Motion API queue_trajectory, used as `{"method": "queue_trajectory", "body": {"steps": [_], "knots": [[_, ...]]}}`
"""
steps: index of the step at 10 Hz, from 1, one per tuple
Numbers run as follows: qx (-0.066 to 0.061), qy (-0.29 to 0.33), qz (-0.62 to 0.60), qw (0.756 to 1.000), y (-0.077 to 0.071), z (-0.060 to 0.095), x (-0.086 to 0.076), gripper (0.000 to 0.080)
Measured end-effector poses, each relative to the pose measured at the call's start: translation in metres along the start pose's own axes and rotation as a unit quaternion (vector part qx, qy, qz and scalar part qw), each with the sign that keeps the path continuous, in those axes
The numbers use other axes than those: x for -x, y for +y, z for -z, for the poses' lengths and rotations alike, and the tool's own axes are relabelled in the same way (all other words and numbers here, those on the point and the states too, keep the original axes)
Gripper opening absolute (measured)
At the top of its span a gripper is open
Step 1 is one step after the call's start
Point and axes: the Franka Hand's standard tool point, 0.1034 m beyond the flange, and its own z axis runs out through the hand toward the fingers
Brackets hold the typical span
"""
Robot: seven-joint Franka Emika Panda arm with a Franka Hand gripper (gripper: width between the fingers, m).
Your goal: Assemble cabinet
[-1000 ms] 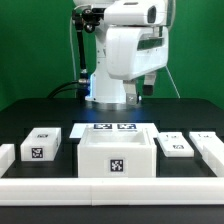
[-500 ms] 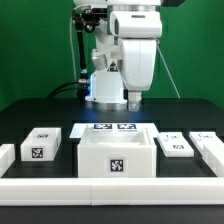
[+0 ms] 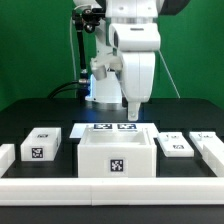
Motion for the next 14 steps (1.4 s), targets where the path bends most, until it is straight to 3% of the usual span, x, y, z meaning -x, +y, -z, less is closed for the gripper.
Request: {"method": "queue_trajectory", "body": {"steps": [5, 10, 12, 13, 14], "knots": [[-0.033, 0.007, -0.02, 0.999, -0.009, -0.038, -0.005, 0.065], [-0.035, 0.009, -0.029, 0.999, -0.011, -0.047, 0.002, 0.065], [-0.036, 0.009, -0.03, 0.999, -0.011, -0.047, 0.003, 0.0387], [-0.036, 0.009, -0.03, 0.999, -0.011, -0.047, 0.003, 0.0387], [-0.036, 0.009, -0.03, 0.999, -0.011, -0.047, 0.003, 0.0187]]}}
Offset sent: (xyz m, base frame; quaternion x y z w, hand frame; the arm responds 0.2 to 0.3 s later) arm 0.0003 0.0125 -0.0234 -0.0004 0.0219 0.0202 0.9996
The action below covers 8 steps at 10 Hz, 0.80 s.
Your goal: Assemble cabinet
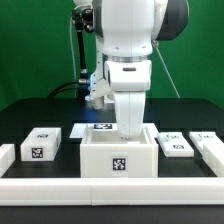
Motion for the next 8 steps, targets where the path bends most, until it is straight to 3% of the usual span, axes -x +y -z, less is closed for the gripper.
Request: {"method": "queue_trajectory", "body": {"steps": [1, 8], "knots": [[0.0, 0.0, 0.0, 1.0, 0.0, 0.0, 0.0001, 0.0067], [0.002, 0.0, -0.001, 1.0, 0.003, 0.0006, -0.0001, 0.0037]]}}
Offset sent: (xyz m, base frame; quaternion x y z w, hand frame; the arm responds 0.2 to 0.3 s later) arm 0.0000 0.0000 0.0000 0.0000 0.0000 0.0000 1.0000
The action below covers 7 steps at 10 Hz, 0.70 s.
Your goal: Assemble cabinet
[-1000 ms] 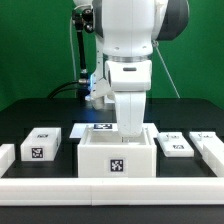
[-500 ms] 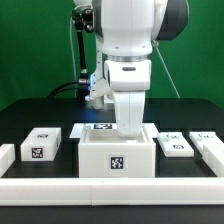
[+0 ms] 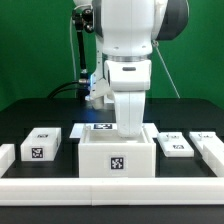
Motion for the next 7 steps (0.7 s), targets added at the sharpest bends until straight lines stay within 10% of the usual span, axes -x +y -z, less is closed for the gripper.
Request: {"method": "queue_trajectory", "body": {"steps": [7], "knots": [[0.037, 0.029, -0.005, 0.999, 0.055, 0.007, -0.07, 0.0037]]}}
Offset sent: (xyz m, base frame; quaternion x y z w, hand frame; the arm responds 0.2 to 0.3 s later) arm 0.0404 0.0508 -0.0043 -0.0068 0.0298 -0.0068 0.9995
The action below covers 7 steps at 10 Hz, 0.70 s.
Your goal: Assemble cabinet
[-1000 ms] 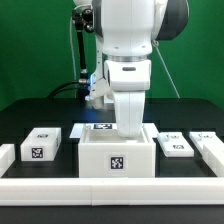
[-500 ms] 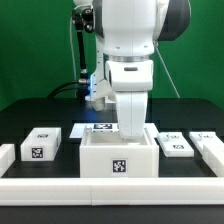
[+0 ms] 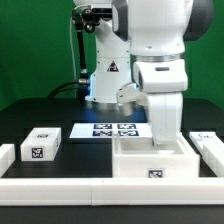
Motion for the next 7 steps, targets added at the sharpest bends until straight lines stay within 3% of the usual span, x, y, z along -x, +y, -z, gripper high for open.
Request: {"method": "queue_trajectory", "body": {"steps": [3, 7], "knots": [[0.011, 0.012, 0.004, 1.0, 0.0, -0.004, -0.03, 0.0037], [0.009, 0.015, 0.01, 1.0, 0.0, -0.006, -0.036, 0.0037]]}}
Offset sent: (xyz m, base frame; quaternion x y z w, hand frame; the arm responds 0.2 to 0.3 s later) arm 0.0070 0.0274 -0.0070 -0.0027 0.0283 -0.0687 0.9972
